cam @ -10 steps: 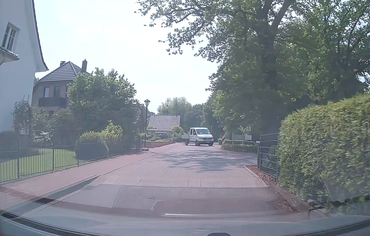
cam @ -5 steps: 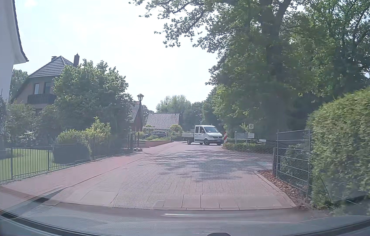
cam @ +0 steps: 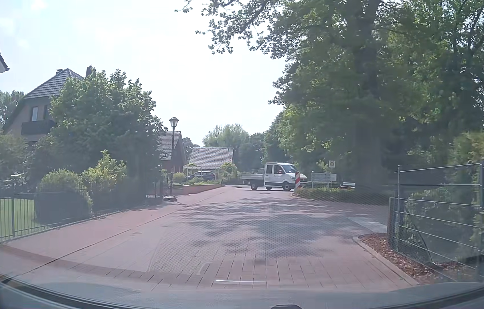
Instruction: Follow the waypoints while adhering to traffic rules and regulations
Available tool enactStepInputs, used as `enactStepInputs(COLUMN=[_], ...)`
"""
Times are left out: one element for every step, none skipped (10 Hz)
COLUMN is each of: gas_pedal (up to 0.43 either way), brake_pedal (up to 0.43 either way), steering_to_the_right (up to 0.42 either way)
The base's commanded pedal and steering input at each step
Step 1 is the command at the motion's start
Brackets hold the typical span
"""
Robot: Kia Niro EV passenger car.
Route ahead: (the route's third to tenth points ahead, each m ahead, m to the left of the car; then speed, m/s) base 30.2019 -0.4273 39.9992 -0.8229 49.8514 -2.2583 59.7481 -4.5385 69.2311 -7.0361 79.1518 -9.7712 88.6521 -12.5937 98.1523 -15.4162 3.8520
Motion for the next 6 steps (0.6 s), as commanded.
enactStepInputs(gas_pedal=[0.000,0.000,0.000,0.000,0.000,0.000], brake_pedal=[0.000,0.000,0.000,0.000,0.000,0.000], steering_to_the_right=[0.004,0.005,0.006,0.008,0.010,0.009])
